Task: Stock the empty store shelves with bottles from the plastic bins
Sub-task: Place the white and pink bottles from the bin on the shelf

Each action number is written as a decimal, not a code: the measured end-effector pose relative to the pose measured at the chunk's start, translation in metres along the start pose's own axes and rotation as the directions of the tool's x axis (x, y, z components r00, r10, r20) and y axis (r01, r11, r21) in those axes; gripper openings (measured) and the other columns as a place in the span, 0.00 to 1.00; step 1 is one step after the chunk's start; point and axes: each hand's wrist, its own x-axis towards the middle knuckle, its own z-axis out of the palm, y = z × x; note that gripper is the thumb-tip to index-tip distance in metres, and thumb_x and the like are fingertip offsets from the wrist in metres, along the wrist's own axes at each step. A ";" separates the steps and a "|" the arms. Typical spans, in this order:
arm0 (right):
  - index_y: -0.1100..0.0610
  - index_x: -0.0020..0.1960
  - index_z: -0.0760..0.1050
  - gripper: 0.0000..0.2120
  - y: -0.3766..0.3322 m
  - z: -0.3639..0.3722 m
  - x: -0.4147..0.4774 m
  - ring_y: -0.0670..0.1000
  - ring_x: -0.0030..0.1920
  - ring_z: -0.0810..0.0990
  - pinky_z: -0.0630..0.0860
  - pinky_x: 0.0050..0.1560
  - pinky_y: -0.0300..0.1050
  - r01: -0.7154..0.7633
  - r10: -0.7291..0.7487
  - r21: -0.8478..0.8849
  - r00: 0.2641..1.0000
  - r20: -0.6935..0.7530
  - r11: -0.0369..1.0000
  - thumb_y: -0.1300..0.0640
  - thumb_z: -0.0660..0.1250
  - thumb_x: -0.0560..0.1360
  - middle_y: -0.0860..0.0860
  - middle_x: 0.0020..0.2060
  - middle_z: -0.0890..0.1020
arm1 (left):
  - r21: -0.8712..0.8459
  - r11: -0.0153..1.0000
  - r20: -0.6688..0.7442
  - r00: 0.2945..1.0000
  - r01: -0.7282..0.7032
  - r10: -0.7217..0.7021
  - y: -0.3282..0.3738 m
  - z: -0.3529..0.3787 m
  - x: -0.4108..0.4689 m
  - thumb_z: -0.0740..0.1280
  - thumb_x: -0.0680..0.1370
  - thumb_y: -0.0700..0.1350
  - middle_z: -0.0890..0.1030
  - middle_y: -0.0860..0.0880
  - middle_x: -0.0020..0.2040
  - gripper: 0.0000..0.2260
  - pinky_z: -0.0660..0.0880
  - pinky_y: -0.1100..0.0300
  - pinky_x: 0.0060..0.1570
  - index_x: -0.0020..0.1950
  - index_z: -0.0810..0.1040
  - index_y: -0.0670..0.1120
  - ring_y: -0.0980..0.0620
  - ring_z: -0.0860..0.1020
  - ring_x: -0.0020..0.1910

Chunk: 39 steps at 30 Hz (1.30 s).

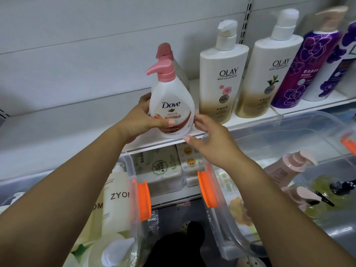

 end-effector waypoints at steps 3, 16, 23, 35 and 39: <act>0.46 0.75 0.67 0.31 -0.002 0.004 0.001 0.41 0.71 0.71 0.68 0.70 0.43 0.012 -0.012 0.015 0.999 0.034 1.000 0.51 0.75 0.75 0.42 0.70 0.76 | 0.010 1.000 0.005 1.000 0.014 -0.014 -0.002 -0.008 -0.001 0.84 0.53 0.60 0.70 0.53 0.71 0.27 0.75 0.50 0.65 0.48 0.78 0.74 0.49 0.75 0.66; 0.47 0.73 0.69 0.18 -0.024 0.015 0.021 0.46 0.65 0.75 0.71 0.67 0.47 -0.103 0.111 0.282 0.994 -0.011 0.954 0.47 0.55 0.85 0.44 0.65 0.78 | -0.237 0.970 -0.045 0.998 -0.047 0.037 -0.017 0.013 -0.001 0.81 0.66 0.43 0.78 0.48 0.66 0.37 0.79 0.61 0.55 0.71 0.68 0.54 0.51 0.80 0.62; 0.45 0.63 0.72 0.10 -0.018 0.011 0.023 0.45 0.62 0.77 0.73 0.69 0.51 -0.130 0.142 0.351 0.990 -0.008 0.927 0.47 0.59 0.83 0.43 0.60 0.80 | -0.265 0.964 -0.090 0.996 -0.025 0.002 -0.030 0.017 0.006 0.83 0.64 0.49 0.75 0.46 0.69 0.40 0.76 0.50 0.64 0.72 0.69 0.52 0.48 0.79 0.65; 0.53 0.72 0.72 0.19 -0.016 -0.011 -0.030 0.42 0.65 0.75 0.70 0.67 0.40 -0.134 0.164 0.232 0.979 -0.118 0.963 0.49 0.63 0.82 0.46 0.66 0.78 | -0.270 0.947 -0.330 0.907 0.174 -0.261 -0.012 0.047 -0.036 0.82 0.65 0.52 0.80 0.50 0.63 0.34 0.75 0.56 0.62 0.68 0.73 0.49 0.52 0.79 0.62; 0.55 0.62 0.79 0.13 -0.015 -0.045 -0.058 0.43 0.55 0.79 0.74 0.58 0.35 -0.083 0.120 0.147 0.957 -0.263 0.986 0.50 0.66 0.81 0.46 0.54 0.83 | -0.217 0.921 -0.618 0.684 0.324 -0.387 0.032 0.114 -0.076 0.77 0.68 0.51 0.71 0.45 0.69 0.33 0.74 0.56 0.56 0.70 0.69 0.47 0.51 0.74 0.55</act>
